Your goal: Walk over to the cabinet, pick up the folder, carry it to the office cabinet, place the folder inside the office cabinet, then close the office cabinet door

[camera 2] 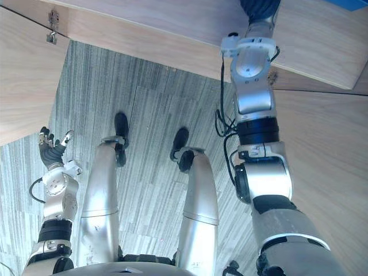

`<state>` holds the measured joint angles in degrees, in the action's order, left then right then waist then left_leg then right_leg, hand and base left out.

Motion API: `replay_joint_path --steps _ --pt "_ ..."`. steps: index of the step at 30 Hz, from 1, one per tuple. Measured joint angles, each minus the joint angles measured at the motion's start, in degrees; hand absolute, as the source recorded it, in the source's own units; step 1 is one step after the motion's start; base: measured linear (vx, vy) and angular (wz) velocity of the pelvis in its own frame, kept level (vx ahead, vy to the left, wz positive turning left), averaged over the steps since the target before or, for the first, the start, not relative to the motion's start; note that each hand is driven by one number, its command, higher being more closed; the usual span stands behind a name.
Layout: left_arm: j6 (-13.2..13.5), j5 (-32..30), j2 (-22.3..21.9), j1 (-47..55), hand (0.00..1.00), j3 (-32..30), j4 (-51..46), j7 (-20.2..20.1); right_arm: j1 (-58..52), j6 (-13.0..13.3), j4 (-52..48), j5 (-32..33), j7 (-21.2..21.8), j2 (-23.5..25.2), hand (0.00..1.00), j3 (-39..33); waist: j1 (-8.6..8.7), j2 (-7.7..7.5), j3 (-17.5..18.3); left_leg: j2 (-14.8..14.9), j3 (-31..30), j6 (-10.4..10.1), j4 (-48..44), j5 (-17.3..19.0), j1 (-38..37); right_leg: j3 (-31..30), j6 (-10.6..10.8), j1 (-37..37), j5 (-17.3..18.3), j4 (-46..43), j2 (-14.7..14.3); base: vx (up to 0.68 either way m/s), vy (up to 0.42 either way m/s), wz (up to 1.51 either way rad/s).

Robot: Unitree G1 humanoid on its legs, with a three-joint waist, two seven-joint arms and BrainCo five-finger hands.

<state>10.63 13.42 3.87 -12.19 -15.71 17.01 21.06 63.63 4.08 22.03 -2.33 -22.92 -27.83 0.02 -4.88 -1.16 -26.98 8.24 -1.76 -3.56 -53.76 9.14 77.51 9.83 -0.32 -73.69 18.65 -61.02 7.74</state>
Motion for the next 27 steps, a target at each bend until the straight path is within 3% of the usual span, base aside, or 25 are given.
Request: replay_joint_path --steps 8,20,27 --pt "1.0 1.5 0.4 0.4 0.00 -0.2 0.0 0.0 2.2 1.9 3.8 5.5 0.0 -2.2 1.00 1.6 0.41 0.01 0.0 -1.0 -0.2 -0.2 2.2 -1.9 0.0 0.6 0.1 -0.2 0.0 0.6 1.0 -0.02 0.014 0.09" --pt "1.4 3.8 0.5 1.5 0.00 -0.5 -0.1 -0.3 3.5 2.2 5.3 14.4 0.2 -2.4 1.00 0.9 0.12 0.03 0.0 -0.9 0.0 0.2 3.0 -3.3 0.0 0.8 0.1 -0.2 -1.2 1.4 1.0 -0.02 0.013 0.01" --pt "1.0 3.8 0.5 1.1 0.00 -0.5 -0.1 -0.2 -8.4 1.9 -5.4 14.2 -1.2 -1.1 1.00 -5.9 0.16 0.01 0.0 0.0 0.1 0.6 0.7 -2.1 -1.2 0.5 -0.1 1.4 -1.3 0.5 0.3 -0.01 0.015 -0.06"
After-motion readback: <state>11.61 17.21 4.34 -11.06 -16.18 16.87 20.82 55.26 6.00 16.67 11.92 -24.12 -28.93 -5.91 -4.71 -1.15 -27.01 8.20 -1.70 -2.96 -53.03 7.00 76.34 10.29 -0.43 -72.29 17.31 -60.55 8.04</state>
